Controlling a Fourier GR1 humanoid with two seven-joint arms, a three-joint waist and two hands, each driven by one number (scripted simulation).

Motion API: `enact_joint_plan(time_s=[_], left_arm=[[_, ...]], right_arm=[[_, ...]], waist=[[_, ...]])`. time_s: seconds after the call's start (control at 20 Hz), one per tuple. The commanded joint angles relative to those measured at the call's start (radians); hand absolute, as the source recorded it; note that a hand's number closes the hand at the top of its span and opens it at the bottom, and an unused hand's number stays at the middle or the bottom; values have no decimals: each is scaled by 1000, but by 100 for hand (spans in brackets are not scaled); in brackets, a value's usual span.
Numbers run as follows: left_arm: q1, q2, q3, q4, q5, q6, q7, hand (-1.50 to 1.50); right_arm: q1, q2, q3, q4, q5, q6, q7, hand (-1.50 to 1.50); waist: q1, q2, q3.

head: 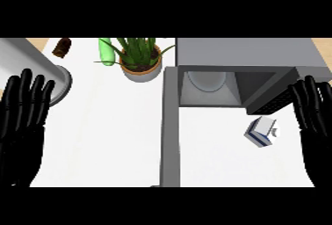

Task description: Pick up the milk, place it into the microwave and close the microwave

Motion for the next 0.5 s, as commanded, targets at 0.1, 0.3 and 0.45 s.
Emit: enact_joint_plan(time_s=[0.1,0.3,0.45], left_arm=[[-96,68,85,105,80,-74,-13,-150],[-124,72,96,128,145,-71,111,-150],[-85,66,119,105,185,-81,103,-150]], right_arm=[[-79,-6,-86,129,31,-40,-32,-150],[-214,7,-199,219,-74,-102,99,-150],[-221,9,-220,282,-63,-122,34,-150]], waist=[[-6,-22,10],[-3,-20,11],[-2,-23,11]])
